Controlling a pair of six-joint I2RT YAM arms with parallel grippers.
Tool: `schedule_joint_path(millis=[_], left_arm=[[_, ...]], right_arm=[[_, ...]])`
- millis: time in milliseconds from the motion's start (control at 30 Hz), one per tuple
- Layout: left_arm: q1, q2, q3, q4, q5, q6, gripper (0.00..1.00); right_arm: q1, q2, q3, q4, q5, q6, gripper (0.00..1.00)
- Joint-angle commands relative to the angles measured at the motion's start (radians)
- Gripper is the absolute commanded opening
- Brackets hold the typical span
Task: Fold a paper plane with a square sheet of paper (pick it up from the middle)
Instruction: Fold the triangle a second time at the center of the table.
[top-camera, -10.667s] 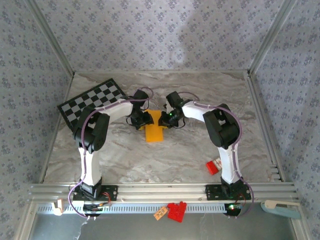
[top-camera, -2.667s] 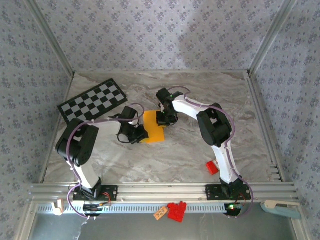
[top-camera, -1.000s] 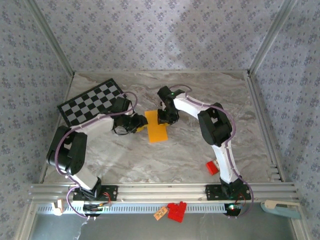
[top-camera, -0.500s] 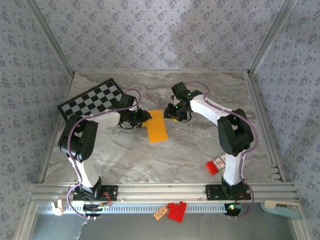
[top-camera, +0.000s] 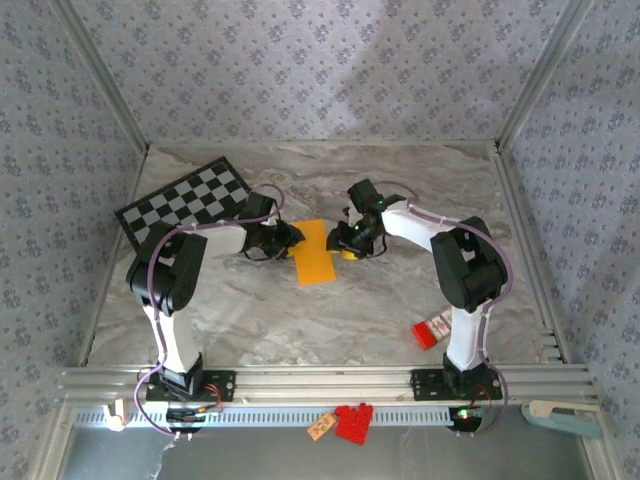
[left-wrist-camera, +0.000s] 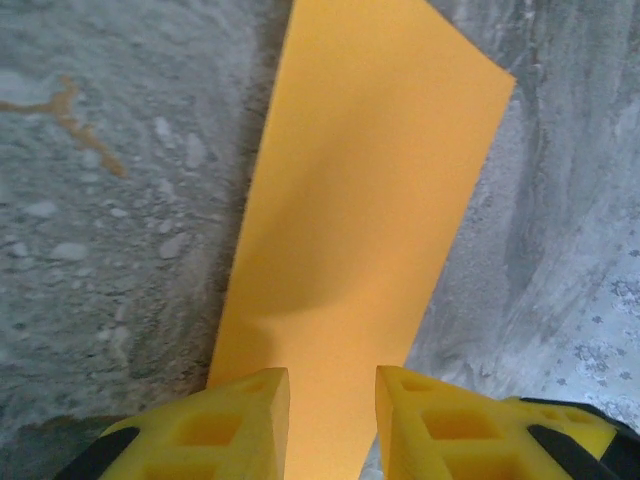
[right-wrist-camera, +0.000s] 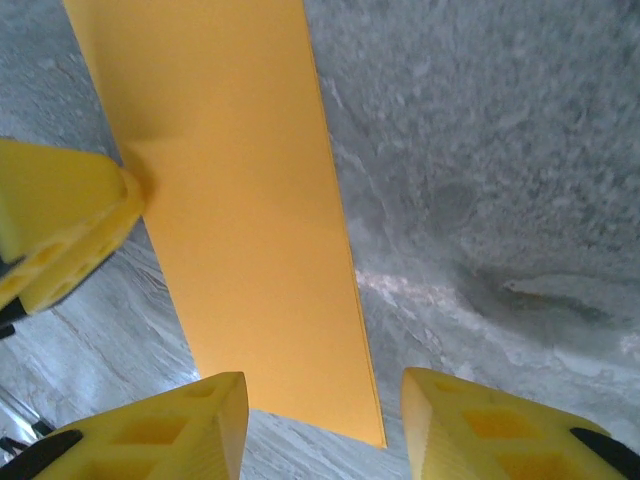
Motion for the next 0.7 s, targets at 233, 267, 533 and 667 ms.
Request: schedule_joint_path(millis=[233,267,533,667], left_arm=[[-0.006,0.046,-0.001,-0.122,-0.052,0.011,0.28],[-0.006,0.048,0.001,-0.133,-0.056,0.012,0.28],[-0.007,0.057,-0.001,-0.162,-0.066,0.015,0.27],[-0.009,0.058,0.000,-0.168,-0.066,0.019,0.27]], right_arm=[[0.024,-0.040,-0.072,-0.043,-0.067,0.000,0.48],[0.026,-0.043,-0.078,-0.043,-0.069,0.006,0.48],[0.033,-0.049,-0.095,-0.040,-0.080,0.009,0.49],[0.036,-0.039,-0.091,-0.051,-0.090,0.006,0.47]])
